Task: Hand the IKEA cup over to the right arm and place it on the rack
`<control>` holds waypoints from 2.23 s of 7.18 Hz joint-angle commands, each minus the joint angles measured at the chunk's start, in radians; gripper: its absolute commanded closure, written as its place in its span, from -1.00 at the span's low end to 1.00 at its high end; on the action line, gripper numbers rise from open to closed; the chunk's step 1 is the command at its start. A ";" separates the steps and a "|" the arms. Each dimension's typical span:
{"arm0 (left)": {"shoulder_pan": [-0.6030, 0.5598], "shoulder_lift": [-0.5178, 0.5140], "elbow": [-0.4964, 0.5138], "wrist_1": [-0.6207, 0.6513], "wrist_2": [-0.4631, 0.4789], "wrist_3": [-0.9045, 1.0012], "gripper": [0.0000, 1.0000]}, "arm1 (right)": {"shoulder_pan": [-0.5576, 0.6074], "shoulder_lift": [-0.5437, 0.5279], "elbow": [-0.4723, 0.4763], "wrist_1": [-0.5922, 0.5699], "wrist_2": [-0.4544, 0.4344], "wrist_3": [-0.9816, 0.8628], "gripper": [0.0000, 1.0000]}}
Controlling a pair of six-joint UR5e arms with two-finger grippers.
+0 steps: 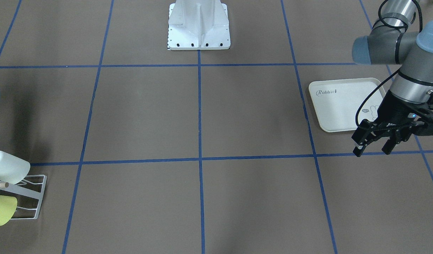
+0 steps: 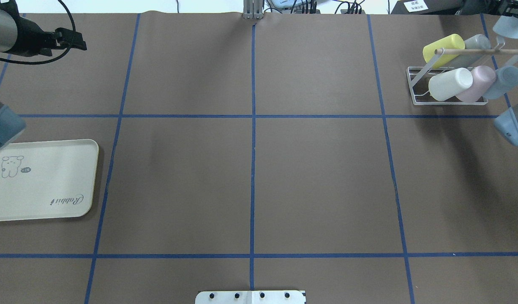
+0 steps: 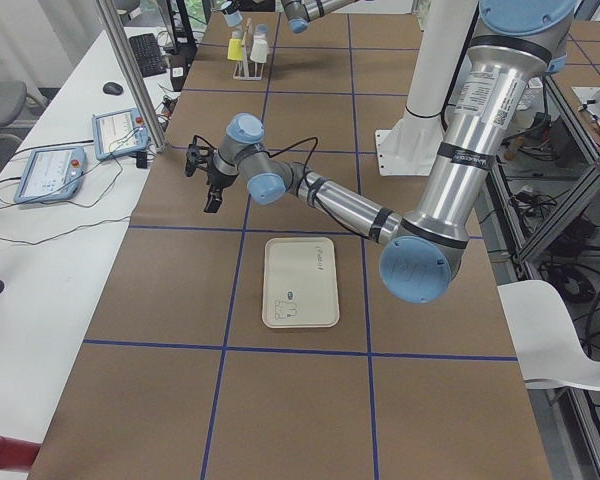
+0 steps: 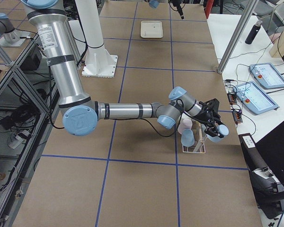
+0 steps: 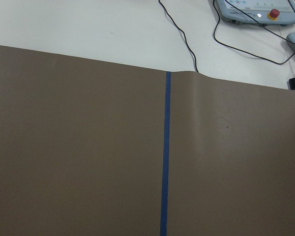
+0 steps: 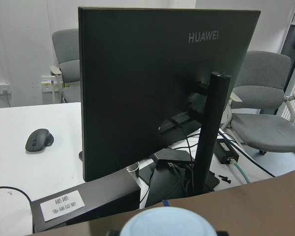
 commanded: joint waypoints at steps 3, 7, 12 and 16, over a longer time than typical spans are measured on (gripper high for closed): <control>0.006 0.002 0.000 0.000 0.001 0.000 -0.98 | -0.030 -0.013 -0.032 0.024 -0.047 0.002 1.00; 0.006 0.002 0.000 0.000 0.001 0.000 -0.98 | -0.050 -0.013 -0.055 0.037 -0.067 0.014 -1.00; -0.012 0.045 0.012 0.005 -0.003 0.231 -0.98 | -0.043 -0.021 0.012 0.037 0.003 -0.021 -1.00; -0.017 0.057 0.012 0.005 -0.003 0.241 -0.98 | 0.050 0.007 0.009 0.022 0.114 -0.111 -1.00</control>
